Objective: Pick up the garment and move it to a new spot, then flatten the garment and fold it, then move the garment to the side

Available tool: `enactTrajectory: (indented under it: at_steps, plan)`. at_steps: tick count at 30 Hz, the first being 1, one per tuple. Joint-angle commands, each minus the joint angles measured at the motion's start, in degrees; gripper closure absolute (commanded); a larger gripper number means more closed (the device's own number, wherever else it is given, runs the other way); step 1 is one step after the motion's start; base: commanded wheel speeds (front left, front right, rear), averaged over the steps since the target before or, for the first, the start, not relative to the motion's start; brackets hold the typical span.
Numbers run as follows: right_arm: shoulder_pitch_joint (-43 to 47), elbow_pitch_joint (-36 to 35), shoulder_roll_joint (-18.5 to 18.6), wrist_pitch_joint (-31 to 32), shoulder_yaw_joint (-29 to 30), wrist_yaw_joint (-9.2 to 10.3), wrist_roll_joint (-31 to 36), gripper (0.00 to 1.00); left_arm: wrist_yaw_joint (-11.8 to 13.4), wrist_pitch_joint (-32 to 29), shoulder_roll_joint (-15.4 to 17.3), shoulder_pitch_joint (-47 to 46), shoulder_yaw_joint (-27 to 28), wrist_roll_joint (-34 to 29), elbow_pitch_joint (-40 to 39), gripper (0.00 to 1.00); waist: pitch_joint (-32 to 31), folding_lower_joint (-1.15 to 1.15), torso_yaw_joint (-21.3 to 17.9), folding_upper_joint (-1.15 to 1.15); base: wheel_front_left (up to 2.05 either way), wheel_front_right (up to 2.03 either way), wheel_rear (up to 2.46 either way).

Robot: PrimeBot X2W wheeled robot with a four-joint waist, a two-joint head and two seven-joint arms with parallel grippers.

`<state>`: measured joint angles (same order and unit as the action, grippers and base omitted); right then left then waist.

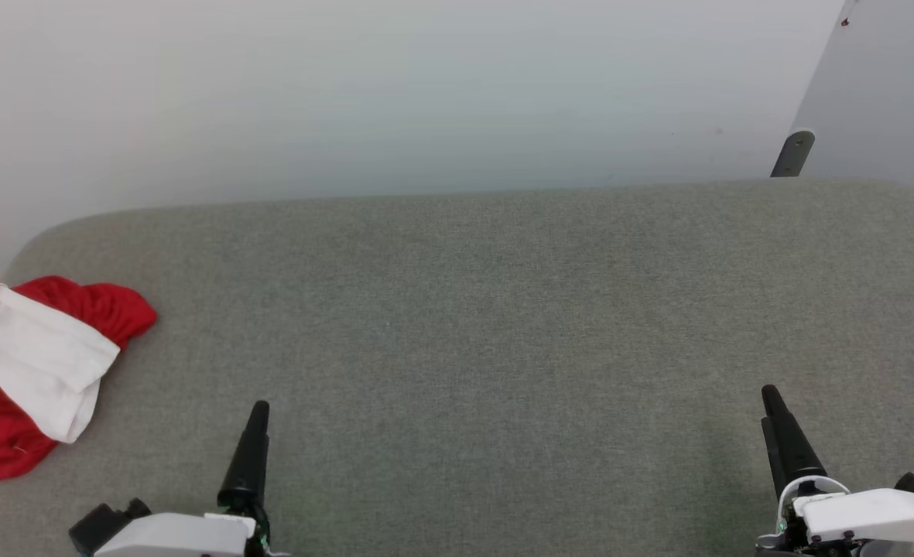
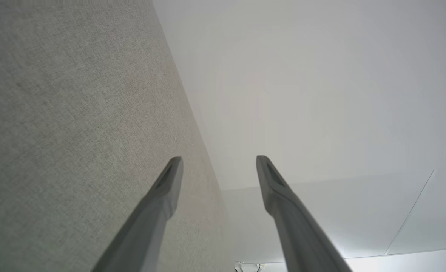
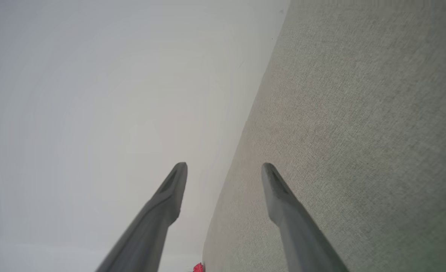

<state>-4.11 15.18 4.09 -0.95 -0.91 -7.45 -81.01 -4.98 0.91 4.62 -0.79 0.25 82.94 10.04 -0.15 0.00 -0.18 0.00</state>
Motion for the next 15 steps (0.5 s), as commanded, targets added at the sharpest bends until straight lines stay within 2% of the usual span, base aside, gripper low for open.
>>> enactTrajectory:
  at_steps: [1, 9, 15]
  plan:
    - [-1.62, -0.55, 0.53, -0.63, -0.56, -0.02, 2.35, 0.00, 0.34, 0.55, 0.70, -0.26, -0.45, -1.75, -1.20, 0.00, -0.04, 0.00, -0.01, 0.00, 0.00, 0.00, 0.00]
    - [-2.04, 0.18, 0.51, -2.35, -0.72, -0.02, 13.93, 0.00, 1.57, 2.37, 2.18, 0.36, -1.93, -9.86, -2.06, 0.00, -0.20, 0.00, -0.05, 0.00, 0.00, 0.00, 0.00]
    - [-2.20, 0.35, 0.06, -3.40, -0.15, -0.02, 22.73, 0.00, 2.94, 3.55, 3.15, 0.78, -2.32, -18.18, -2.92, 0.00, -0.32, 0.00, -0.08, 0.00, 0.00, 0.00, 0.00]
